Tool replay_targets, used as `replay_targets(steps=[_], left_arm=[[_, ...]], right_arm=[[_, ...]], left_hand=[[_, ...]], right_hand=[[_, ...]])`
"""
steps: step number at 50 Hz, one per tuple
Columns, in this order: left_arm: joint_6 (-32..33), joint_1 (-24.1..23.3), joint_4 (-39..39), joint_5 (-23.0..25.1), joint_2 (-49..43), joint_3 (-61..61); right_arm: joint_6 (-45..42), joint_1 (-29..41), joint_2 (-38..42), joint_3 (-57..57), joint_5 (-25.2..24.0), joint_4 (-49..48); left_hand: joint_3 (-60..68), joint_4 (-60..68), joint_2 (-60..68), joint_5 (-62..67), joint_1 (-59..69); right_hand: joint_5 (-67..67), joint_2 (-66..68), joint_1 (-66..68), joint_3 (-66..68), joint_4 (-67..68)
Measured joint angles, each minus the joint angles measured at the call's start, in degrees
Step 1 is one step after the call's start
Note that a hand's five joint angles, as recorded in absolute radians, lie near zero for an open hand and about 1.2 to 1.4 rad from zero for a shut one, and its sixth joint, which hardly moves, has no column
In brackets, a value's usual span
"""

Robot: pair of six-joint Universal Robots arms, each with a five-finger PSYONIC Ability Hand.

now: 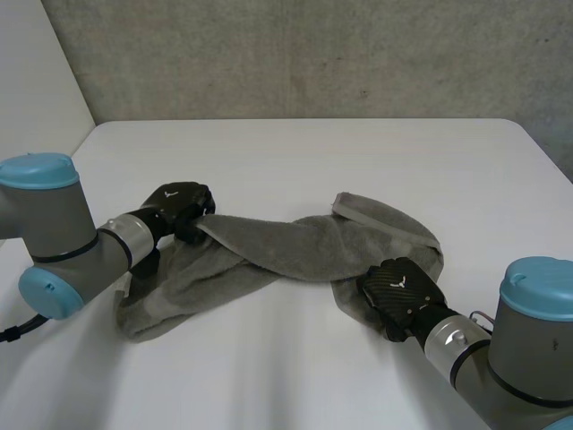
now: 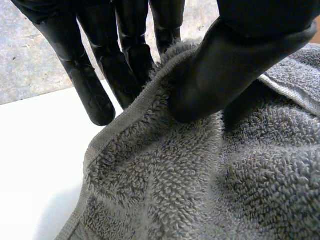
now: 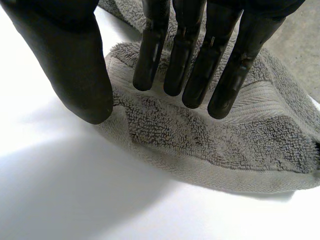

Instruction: Fold the towel.

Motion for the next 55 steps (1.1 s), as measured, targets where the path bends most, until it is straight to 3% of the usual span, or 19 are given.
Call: replay_targets(steps=[23,33,41,55], left_arm=[[0.1,0.1,0.0,0.0,0.0,0.0],[0.1,0.1,0.0,0.1,0.0,0.0],[0.1,0.1,0.0,0.1,0.0,0.0],[0.1,0.1,0.3,0.2,-0.2,0.0]], right_arm=[[-2.7,-0.8,0.7,-0.6,1.2,1.1],[-5.4,-2.0,0.0,-0.4,1.8,2.4],[-5.7,-2.3,-0.8,-0.4,1.7,4.4],[-6.5,-2.5,-0.4,0.0,1.6,3.7]], left_hand=[[0.0,0.0,0.0,0.0,0.0],[0.0,0.0,0.0,0.0,0.0],[0.0,0.2,0.0,0.0,0.0],[0.0,0.2,0.0,0.0,0.0]], right_hand=[[-0.9,-1.4,-1.5,-1.4,-1.2],[-18.4,-17.3,-17.1,-17.7,-17.2],[-23.2,-21.6,-22.3,-22.2,-21.8],[-18.3,-19.9,-19.1,-19.4,-19.3]])
